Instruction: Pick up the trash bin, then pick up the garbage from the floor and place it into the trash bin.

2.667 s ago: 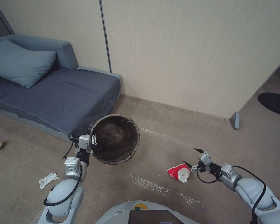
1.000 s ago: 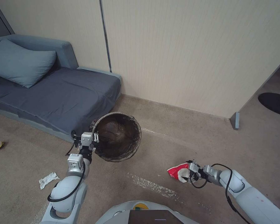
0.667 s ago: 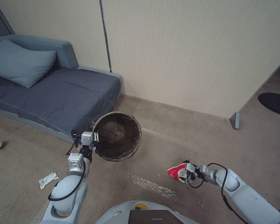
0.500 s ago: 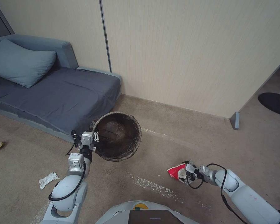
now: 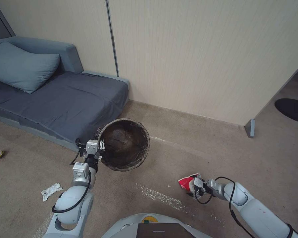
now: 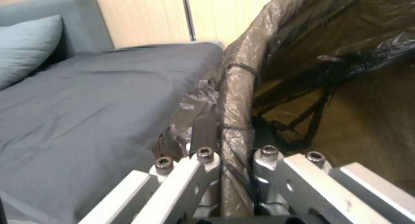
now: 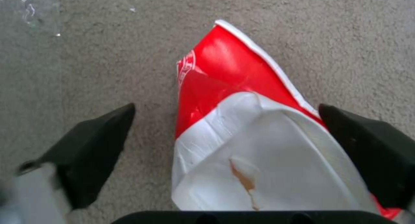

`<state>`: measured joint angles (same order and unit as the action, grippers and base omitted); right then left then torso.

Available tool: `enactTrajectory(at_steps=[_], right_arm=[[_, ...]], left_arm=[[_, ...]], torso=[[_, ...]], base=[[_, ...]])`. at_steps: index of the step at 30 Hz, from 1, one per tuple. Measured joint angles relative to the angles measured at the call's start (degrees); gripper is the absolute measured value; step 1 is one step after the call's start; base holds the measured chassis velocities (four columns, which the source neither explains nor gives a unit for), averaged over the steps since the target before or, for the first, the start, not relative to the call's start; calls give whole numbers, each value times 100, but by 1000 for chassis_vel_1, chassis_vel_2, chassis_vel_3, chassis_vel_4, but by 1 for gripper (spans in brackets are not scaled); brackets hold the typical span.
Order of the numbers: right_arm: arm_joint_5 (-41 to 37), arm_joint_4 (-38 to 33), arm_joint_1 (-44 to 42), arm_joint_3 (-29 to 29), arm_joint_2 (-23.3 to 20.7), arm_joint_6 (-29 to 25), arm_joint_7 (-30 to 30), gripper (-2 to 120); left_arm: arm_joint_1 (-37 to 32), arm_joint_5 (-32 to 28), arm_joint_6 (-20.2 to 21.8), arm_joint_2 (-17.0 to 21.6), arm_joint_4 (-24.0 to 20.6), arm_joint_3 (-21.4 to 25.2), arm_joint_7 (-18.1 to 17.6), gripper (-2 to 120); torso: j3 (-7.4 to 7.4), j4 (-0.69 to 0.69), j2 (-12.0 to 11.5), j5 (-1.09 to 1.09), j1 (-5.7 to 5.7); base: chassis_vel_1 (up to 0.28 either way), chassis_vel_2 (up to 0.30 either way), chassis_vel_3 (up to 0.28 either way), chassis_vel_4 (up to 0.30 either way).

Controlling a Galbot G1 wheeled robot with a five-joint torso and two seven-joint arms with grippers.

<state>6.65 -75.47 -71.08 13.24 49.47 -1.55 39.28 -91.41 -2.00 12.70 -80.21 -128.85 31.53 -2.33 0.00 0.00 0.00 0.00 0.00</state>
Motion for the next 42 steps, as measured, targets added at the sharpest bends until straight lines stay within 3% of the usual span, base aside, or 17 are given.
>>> enactTrajectory(at_steps=[2,5,10,13,16,35,42], right_arm=[[6,9,0,-2,8,-3,0,95],[61,72,-8,4,56,-50,16,77],[86,107,-41,31,90,-74,51,68],[100,102,-86,64,114,-90,74,51],[122,93,-150,120,137,-126,80,44],[191,84,-384,397,286,-270,63,3],[209,16,-438,473,311,-290,37,0]], left_arm=[[1,1,0,-1,2,0,0,3],[10,2,-1,-1,12,0,-2,3],[23,5,1,9,12,-3,-2,3],[49,14,25,16,-16,-17,-3,3],[63,49,59,16,-65,-57,-2,3],[82,90,92,7,-159,-87,-2,3],[92,90,94,9,-164,-93,-1,3]], torso=[[0,0,0,0,0],[-1,1,0,-1,0],[-1,0,0,-1,0],[-1,-1,0,-4,0],[-1,-1,0,-2,0],[0,-1,0,1,0],[0,1,0,1,0]], base=[[0,0,0,0],[0,0,0,0],[0,0,0,0],[0,0,0,0],[0,0,0,0],[0,0,0,0],[0,0,0,0]])
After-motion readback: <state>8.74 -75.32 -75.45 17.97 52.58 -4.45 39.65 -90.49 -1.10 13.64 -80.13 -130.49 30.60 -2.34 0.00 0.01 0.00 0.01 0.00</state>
